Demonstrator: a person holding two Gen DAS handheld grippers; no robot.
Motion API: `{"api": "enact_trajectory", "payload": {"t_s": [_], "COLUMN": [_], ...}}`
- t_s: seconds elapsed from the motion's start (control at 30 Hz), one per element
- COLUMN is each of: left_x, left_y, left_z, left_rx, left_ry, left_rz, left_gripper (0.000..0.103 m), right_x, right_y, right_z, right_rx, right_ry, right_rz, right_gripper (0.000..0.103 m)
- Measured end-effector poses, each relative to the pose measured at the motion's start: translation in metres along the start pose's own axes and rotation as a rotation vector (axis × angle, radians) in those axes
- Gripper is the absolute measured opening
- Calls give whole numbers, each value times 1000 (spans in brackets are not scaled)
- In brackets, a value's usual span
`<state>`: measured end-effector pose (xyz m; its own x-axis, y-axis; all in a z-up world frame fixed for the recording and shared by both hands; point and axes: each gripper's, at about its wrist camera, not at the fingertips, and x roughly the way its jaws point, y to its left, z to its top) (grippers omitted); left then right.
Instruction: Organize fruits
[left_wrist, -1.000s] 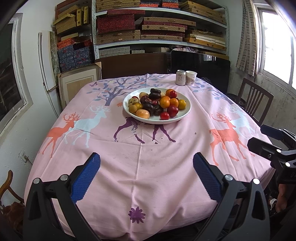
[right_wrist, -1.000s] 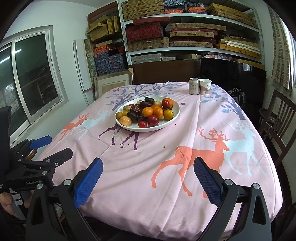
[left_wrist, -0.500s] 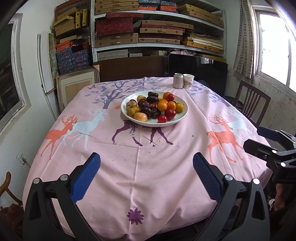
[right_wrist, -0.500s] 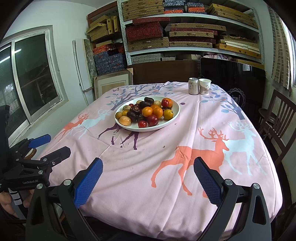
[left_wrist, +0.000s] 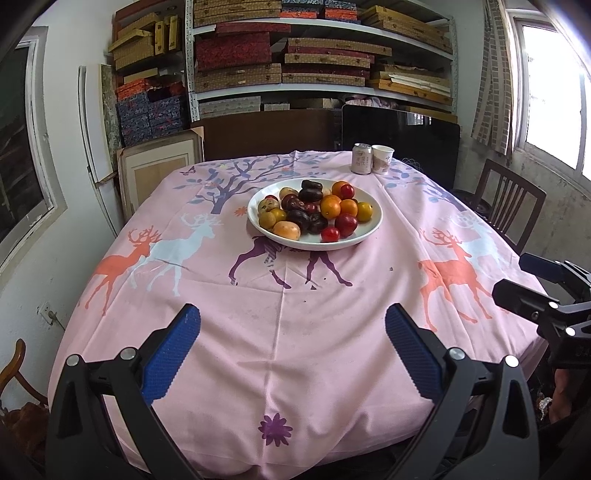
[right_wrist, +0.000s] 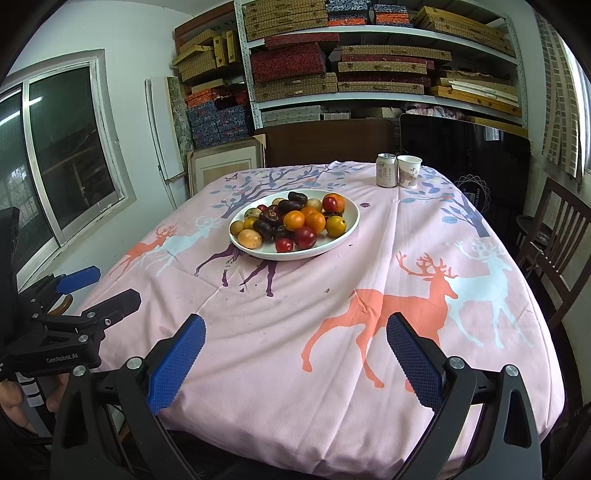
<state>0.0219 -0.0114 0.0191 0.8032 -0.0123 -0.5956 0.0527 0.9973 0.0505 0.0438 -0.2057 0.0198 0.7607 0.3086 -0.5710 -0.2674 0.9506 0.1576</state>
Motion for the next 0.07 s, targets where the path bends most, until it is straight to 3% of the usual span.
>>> {"api": "enact_trajectory", "payload": {"t_s": [0.07], "left_x": [0], "left_y": [0], "left_z": [0], "left_rx": [1], "left_ry": [0], "left_rz": [0], "left_gripper": [98], "right_x": [0], "right_y": [0], "right_z": [0], "right_rx": [0], "right_ry": [0], "right_rz": [0], "right_gripper": [99]}}
